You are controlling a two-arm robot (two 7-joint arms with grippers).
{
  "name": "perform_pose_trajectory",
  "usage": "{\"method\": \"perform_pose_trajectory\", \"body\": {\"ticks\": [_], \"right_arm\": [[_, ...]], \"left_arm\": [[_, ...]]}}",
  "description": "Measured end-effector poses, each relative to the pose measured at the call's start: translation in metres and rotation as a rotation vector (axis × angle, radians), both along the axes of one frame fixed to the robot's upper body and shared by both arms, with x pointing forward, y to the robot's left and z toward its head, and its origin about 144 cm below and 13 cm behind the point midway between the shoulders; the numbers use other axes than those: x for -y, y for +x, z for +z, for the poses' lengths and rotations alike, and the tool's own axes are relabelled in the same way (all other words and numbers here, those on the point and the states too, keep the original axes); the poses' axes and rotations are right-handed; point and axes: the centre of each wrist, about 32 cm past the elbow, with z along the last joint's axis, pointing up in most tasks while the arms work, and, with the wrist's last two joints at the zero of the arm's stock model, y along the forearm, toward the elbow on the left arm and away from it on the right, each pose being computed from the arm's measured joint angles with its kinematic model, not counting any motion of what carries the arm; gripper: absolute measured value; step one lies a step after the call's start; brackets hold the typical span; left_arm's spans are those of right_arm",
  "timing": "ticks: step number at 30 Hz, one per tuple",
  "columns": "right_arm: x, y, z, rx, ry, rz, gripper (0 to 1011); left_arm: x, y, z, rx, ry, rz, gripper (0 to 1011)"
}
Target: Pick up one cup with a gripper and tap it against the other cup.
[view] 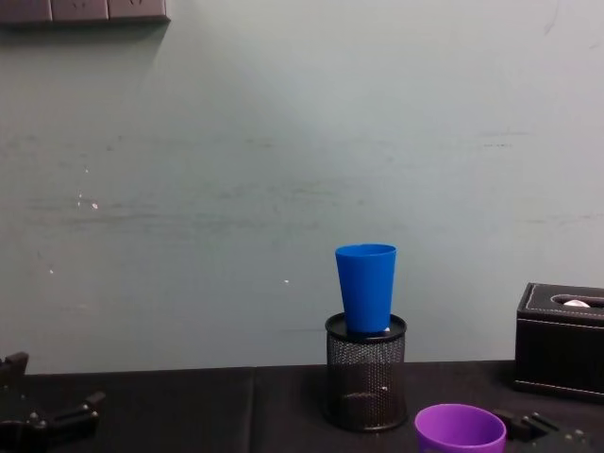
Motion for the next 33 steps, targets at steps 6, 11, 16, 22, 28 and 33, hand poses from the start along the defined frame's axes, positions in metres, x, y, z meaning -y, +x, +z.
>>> {"method": "perform_pose_trajectory", "body": {"ticks": [6, 11, 16, 22, 28, 33], "right_arm": [[-0.002, 0.007, 0.0, 0.001, 0.003, 0.009, 1003], [-0.003, 0.009, -0.001, 0.0, 0.002, 0.015, 1003], [-0.004, 0.011, -0.003, -0.002, 0.0, 0.023, 1003], [-0.004, 0.014, -0.003, 0.002, -0.001, 0.031, 1003], [-0.004, 0.013, -0.004, 0.001, -0.001, 0.031, 1003], [-0.004, 0.013, -0.004, 0.001, -0.001, 0.031, 1003]], "left_arm": [[0.0, 0.0, 0.0, 0.0, 0.0, 0.0, 1011], [0.0, 0.0, 0.0, 0.0, 0.0, 0.0, 1011], [0.0, 0.0, 0.0, 0.0, 0.0, 0.0, 1012], [0.0, 0.0, 0.0, 0.0, 0.0, 0.0, 1011], [0.0, 0.0, 0.0, 0.0, 0.0, 0.0, 1011], [0.0, 0.0, 0.0, 0.0, 0.0, 0.0, 1012]]}}
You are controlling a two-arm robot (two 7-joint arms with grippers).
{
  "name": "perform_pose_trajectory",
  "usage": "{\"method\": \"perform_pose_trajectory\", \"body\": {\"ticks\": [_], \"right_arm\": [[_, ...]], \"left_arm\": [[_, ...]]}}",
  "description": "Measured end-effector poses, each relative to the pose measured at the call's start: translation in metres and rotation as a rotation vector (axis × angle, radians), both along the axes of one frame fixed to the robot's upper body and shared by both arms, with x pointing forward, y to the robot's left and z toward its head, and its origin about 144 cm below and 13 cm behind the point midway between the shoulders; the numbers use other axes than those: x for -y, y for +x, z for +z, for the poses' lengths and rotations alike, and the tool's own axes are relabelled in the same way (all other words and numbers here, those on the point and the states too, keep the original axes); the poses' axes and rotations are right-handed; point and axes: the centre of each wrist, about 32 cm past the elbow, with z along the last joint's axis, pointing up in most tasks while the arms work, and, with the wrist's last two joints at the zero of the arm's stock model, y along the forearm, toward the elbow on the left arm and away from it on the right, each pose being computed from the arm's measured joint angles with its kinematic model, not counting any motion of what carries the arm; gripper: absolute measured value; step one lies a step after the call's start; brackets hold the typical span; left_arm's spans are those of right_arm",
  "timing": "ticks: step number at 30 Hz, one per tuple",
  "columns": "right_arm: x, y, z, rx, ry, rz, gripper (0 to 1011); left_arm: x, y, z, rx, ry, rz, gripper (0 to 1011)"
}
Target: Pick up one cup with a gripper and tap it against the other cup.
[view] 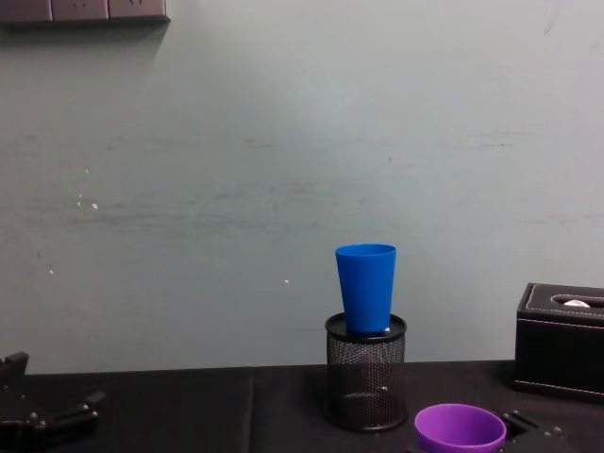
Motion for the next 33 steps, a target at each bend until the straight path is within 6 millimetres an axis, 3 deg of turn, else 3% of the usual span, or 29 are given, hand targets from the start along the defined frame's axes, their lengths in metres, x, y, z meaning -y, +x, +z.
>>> {"method": "perform_pose_trajectory", "body": {"ticks": [11, 33], "right_arm": [[0.0001, -0.0003, 0.0001, 0.0, 0.001, -0.001, 797], [0.0001, -0.0006, 0.0002, 0.0, 0.001, -0.003, 733]], "left_arm": [[0.0, 0.0, 0.0, 0.0, 0.0, 0.0, 1011], [0.0, 0.0, 0.0, 0.0, 0.0, 0.0, 1011]]}}
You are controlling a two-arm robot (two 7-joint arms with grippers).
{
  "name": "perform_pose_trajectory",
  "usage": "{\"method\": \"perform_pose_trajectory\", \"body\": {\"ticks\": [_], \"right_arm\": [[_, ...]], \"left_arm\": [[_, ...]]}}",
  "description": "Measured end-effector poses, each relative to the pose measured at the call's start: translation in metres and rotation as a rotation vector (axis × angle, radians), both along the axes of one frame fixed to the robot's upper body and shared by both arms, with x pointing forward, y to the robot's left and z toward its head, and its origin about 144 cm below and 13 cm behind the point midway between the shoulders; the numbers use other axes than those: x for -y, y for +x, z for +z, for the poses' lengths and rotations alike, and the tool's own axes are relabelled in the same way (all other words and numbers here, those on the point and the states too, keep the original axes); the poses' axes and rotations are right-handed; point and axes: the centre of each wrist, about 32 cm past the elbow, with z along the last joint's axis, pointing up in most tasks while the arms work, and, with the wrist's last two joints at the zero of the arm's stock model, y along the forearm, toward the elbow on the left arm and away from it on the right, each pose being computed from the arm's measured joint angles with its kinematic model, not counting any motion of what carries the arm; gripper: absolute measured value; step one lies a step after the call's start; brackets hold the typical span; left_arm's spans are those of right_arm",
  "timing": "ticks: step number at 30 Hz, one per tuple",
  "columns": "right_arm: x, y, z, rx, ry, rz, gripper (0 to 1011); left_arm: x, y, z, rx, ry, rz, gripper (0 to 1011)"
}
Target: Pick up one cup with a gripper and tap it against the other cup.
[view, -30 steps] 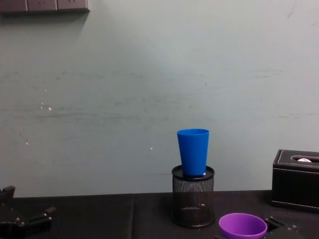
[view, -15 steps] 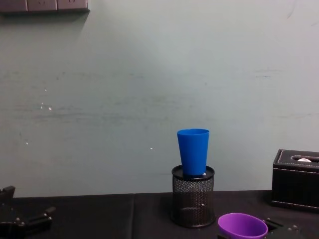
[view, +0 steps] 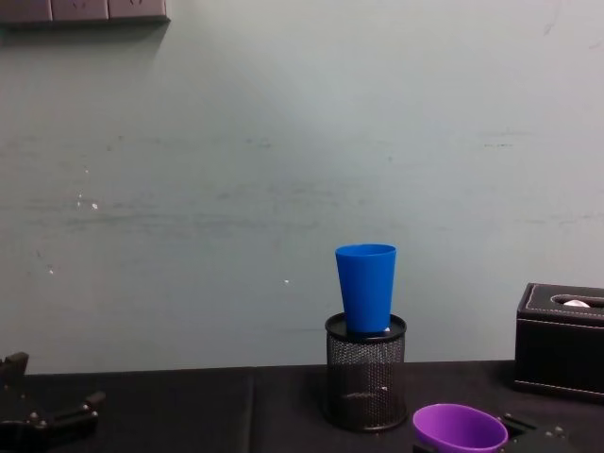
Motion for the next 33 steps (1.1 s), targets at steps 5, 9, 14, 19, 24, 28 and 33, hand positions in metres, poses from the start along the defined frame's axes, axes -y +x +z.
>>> {"method": "perform_pose_trajectory", "body": {"ticks": [5, 9, 14, 19, 24, 28, 33], "right_arm": [[0.001, 0.0, 0.001, 0.013, 0.004, 0.008, 733], [0.002, 0.001, 0.003, 0.02, 0.011, 0.016, 734], [0.003, 0.002, 0.007, 0.029, 0.014, 0.025, 733], [0.004, 0.002, 0.013, 0.04, 0.022, 0.028, 734], [0.005, 0.001, 0.021, 0.059, 0.024, 0.032, 733], [0.006, 0.0, 0.026, 0.075, 0.028, 0.03, 733], [0.009, 0.0, 0.033, 0.094, 0.045, 0.017, 733]], "left_arm": [[0.0, 0.0, 0.0, 0.0, 0.0, 0.0, 1012], [0.0, 0.0, 0.0, 0.0, 0.0, 0.0, 1012], [0.0, 0.0, 0.0, 0.0, 0.0, 0.0, 1011], [0.0, 0.0, 0.0, 0.0, 0.0, 0.0, 1011], [0.0, 0.0, 0.0, 0.0, 0.0, 0.0, 1011], [0.0, 0.0, 0.0, 0.0, 0.0, 0.0, 1012], [0.0, 0.0, 0.0, 0.0, 0.0, 0.0, 1012]]}}
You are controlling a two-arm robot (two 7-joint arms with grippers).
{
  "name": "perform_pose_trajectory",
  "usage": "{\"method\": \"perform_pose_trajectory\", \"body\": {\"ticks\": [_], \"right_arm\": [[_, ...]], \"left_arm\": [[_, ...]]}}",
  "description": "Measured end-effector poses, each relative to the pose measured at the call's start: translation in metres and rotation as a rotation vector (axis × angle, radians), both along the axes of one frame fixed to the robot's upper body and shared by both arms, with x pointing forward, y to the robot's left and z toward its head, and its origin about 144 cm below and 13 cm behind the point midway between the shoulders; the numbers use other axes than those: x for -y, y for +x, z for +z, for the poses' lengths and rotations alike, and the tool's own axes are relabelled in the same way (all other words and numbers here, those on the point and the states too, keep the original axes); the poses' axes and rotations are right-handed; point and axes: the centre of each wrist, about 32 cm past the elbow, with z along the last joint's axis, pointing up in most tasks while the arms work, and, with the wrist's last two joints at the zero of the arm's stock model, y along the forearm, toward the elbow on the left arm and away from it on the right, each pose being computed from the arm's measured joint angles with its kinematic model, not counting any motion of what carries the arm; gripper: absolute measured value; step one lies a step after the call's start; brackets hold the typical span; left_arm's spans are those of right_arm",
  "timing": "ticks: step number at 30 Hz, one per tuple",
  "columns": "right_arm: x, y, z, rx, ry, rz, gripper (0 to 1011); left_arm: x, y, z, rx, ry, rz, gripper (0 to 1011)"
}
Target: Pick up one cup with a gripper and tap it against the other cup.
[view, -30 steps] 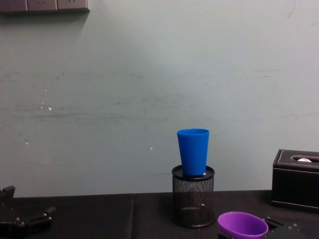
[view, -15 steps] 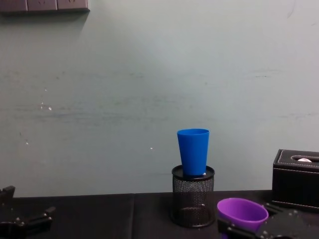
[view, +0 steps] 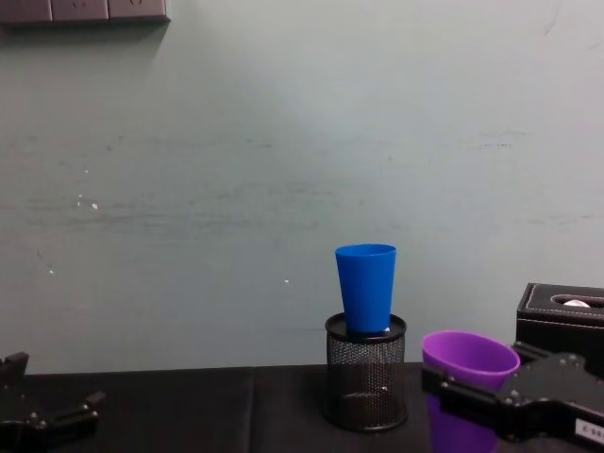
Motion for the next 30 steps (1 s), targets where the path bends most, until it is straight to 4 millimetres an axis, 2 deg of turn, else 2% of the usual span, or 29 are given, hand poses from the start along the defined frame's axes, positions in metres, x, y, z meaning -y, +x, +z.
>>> {"method": "perform_pose_trajectory", "body": {"ticks": [21, 30], "right_arm": [[0.004, 0.006, 0.022, 0.045, 0.048, -0.03, 733], [0.004, 0.006, 0.023, 0.049, 0.052, -0.036, 733]], "left_arm": [[0.0, 0.0, 0.0, 0.0, 0.0, 0.0, 1011], [0.0, 0.0, 0.0, 0.0, 0.0, 0.0, 1011]]}}
